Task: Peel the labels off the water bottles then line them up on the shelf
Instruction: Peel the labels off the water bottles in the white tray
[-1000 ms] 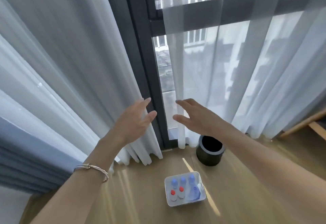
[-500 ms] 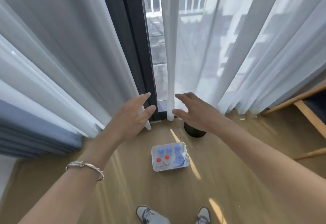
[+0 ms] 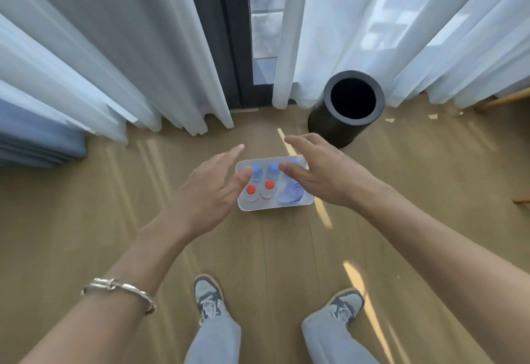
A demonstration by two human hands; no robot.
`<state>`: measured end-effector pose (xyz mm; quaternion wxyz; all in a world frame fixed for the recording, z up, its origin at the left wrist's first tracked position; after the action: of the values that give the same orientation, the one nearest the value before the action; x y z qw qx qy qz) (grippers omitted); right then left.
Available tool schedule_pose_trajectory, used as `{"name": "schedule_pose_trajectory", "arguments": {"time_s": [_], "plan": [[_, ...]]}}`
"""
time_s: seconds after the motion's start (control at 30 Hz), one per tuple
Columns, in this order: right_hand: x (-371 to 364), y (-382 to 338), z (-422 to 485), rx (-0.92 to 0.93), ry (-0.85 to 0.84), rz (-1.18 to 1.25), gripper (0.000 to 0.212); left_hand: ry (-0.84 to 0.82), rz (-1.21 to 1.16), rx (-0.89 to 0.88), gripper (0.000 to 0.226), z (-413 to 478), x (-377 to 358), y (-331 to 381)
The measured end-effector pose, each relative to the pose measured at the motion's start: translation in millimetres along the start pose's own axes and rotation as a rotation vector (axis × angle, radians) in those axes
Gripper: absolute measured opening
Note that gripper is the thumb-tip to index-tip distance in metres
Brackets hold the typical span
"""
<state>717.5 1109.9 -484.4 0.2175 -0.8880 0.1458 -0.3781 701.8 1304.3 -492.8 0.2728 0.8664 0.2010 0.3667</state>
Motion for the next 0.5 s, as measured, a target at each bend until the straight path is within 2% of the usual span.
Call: {"name": "schedule_pose_trajectory", "arguments": {"time_s": [0.23, 0.5], "plan": [[-86, 37, 85, -0.003, -0.071, 0.011, 0.051, -0.022, -0.034, 0.026, 0.057, 55, -52, -79], [-134, 49, 157, -0.001, -0.049, 0.056, 0.049, -0.037, -0.008, 0.022, 0.058, 99, -71, -139]]}}
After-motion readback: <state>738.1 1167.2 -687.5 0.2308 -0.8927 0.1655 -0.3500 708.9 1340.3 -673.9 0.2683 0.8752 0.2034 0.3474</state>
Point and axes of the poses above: each hand's wrist, its own z-axis towards the middle knuckle, its own x-axis out of the back of the hand, y = z × x, the point moved 3 cm from there along z, towards the middle knuckle, and after that the axes turned 11 degrees about -y, right-handed, at the moved point
